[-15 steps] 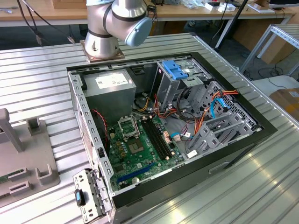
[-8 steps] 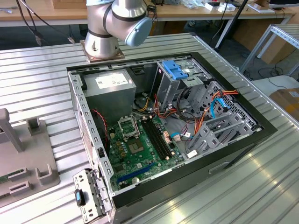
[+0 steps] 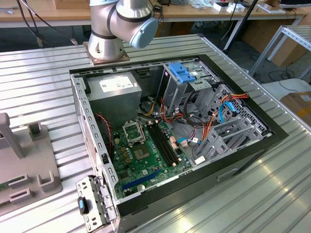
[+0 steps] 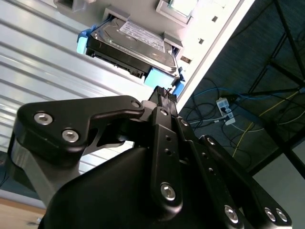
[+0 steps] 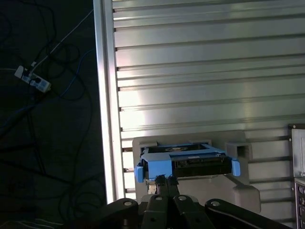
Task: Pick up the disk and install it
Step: 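Pick up the disk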
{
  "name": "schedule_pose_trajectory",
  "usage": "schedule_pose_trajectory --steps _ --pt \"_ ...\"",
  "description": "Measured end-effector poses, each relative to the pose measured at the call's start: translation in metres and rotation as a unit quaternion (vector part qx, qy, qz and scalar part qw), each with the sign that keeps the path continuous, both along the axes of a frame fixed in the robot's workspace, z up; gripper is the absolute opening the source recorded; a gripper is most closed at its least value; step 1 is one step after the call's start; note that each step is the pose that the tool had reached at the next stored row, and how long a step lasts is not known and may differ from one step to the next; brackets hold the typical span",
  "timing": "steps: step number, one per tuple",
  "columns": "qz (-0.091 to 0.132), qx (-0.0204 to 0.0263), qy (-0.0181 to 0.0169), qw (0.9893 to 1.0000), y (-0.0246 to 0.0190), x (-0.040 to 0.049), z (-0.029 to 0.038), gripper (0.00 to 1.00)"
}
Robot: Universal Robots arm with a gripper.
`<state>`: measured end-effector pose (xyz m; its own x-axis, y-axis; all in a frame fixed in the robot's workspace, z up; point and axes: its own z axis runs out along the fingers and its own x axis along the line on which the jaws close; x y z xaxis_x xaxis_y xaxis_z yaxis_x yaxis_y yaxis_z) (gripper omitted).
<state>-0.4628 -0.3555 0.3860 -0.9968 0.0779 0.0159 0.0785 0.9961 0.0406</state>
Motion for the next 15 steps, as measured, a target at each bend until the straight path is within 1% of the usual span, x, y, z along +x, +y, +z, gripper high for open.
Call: schedule_pose_trajectory --steps 1,12,13,14,15 --pt "0.000 0.0000 0.0000 1.0000 0.0005 0.0000 0.0000 0.11" --pt "0.000 0.0000 0.0000 1.0000 0.0007 0.0000 0.0000 0.11" --pt "0.006 0.0000 0.0000 1.0000 0.0008 0.0000 0.0000 0.11" --pt "0.019 0.0000 -0.0001 0.9998 0.0008 0.0000 -0.0001 0.11" --pt "0.035 0.0000 -0.0001 0.9994 0.0008 0.0000 -0.0001 0.11"
